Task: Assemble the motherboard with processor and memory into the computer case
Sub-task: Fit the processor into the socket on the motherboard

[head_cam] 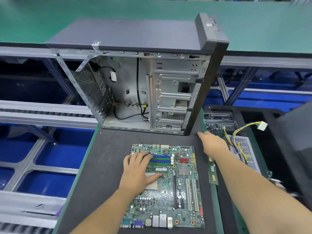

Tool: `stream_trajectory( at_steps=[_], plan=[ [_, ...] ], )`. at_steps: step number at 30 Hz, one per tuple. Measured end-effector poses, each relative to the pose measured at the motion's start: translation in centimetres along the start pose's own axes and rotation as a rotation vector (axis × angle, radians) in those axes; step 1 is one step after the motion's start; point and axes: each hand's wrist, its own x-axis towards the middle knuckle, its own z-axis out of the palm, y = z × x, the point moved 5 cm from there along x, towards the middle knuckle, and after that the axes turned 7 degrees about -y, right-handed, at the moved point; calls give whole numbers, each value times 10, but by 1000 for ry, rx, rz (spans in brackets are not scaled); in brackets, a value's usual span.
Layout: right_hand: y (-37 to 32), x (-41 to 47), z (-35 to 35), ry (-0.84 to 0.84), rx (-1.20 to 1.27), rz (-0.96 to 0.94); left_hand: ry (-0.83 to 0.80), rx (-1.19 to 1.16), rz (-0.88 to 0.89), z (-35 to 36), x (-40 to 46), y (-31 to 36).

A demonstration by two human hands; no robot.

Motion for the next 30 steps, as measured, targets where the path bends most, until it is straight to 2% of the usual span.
stream_trajectory(
  at_steps=[7, 11, 14, 18, 20, 22, 30],
  plan=[
    [1, -1, -10, 52, -95, 22, -18, 0, -1, 1, 1, 0],
    [4, -18, -18, 192, -21, 94, -46, 4, 16, 0, 4, -4],
    [-3, -39, -29, 341, 298, 89, -77, 12, 41, -1, 7, -6],
    [-39, -81, -31, 438, 847, -54, -80, -31, 67, -1, 7, -6],
    [-64, -103, -25, 406, 1022, -141, -77, -43, 74, -2, 8, -5],
    [-86, -119, -15, 334, 1087, -197, -77, -54, 78, -3, 8, -5],
    [-135, -145, 30, 126, 1050, -218, -147, -237, 27, -3, 13, -6]
  ],
)
